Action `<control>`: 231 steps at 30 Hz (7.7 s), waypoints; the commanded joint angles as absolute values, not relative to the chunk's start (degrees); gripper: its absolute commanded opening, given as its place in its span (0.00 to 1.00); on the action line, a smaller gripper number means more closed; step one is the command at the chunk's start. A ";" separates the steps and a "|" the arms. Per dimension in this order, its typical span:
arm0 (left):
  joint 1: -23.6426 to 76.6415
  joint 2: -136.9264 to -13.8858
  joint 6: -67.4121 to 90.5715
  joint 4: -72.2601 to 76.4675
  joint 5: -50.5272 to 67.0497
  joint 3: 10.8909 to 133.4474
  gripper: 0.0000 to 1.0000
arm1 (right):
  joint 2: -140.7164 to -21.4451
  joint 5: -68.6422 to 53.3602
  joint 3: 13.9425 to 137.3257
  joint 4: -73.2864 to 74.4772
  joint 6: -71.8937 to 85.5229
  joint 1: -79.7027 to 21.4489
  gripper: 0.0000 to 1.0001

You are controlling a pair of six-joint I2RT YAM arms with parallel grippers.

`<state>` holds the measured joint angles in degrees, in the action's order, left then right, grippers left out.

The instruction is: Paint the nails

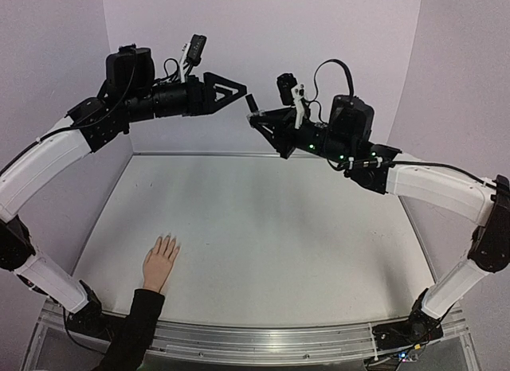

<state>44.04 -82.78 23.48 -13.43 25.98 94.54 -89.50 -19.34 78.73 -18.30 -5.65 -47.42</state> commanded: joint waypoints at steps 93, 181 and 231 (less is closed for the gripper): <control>41.27 -90.92 37.16 -10.08 24.38 99.10 0.53 | -92.25 2.81 79.17 -26.68 -20.83 -53.83 0.00; 43.14 -91.59 18.37 -36.66 39.56 106.97 0.32 | -88.59 -40.53 75.94 -20.92 -10.74 -44.00 0.00; 41.05 -84.34 31.84 -23.84 25.02 99.18 0.77 | -85.69 -13.39 70.67 -28.09 -12.45 -47.34 0.00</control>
<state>41.91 -82.66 21.51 -28.28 30.96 96.76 -86.81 -30.04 69.71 -30.69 -1.17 -45.54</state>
